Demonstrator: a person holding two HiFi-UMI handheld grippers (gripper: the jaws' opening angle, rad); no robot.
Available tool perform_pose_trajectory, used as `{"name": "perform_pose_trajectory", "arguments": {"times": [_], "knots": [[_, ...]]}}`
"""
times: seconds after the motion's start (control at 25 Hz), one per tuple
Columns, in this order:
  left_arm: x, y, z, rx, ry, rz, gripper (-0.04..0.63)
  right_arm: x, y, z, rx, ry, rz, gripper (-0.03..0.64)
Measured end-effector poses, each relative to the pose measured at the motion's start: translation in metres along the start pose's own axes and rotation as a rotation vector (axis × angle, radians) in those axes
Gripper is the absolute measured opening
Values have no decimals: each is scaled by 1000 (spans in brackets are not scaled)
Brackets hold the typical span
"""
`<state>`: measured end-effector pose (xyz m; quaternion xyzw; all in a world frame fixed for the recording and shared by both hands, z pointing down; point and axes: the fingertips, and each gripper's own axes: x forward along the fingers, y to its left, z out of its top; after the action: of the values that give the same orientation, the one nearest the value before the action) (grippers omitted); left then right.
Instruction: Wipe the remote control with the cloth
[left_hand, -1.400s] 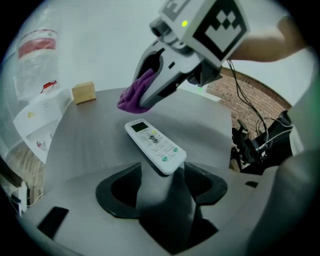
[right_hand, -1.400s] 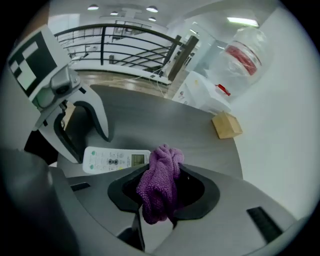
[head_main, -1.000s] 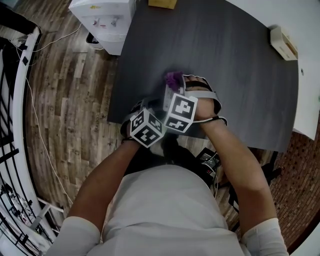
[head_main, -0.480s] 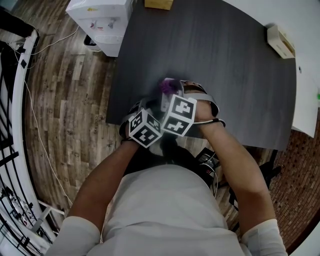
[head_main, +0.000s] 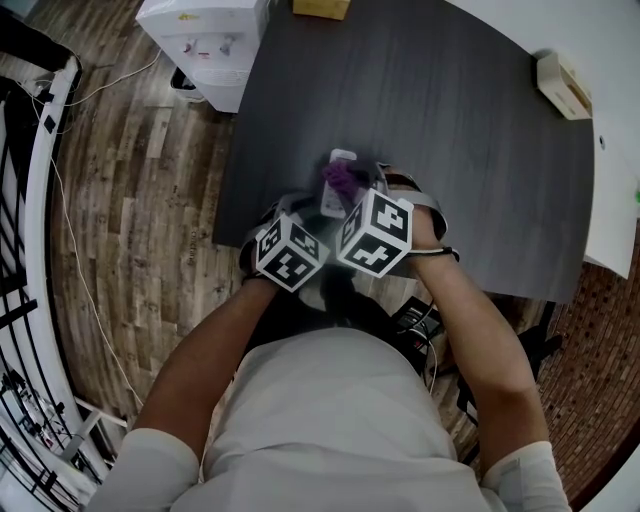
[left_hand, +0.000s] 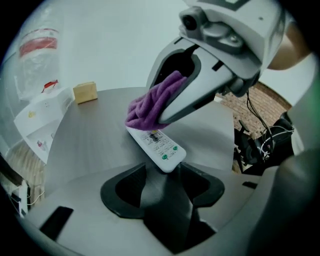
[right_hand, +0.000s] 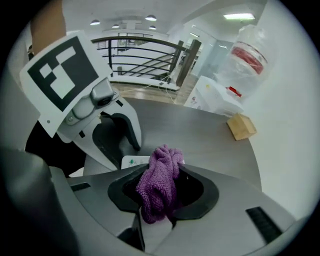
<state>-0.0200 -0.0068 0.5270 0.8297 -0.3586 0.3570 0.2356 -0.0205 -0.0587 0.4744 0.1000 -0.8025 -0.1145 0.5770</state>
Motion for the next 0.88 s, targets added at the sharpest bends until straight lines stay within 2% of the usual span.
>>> {"name": "perform_pose_trajectory", "arguments": {"times": [0.16,0.4,0.56,0.88], "knots": [[1,-2,-1,10,9,4,219,7,20,0,-112,30,-3,129],[2,-4,-1,22,16,20,222,0,34,-2,87,-10,81,129],[2,-4,0,21,20,25,222,-5,46,-4,103,-23,84,129],[2,-2,-2,15,19,28,222,-16,73,-4,218,-64,218,129]]}}
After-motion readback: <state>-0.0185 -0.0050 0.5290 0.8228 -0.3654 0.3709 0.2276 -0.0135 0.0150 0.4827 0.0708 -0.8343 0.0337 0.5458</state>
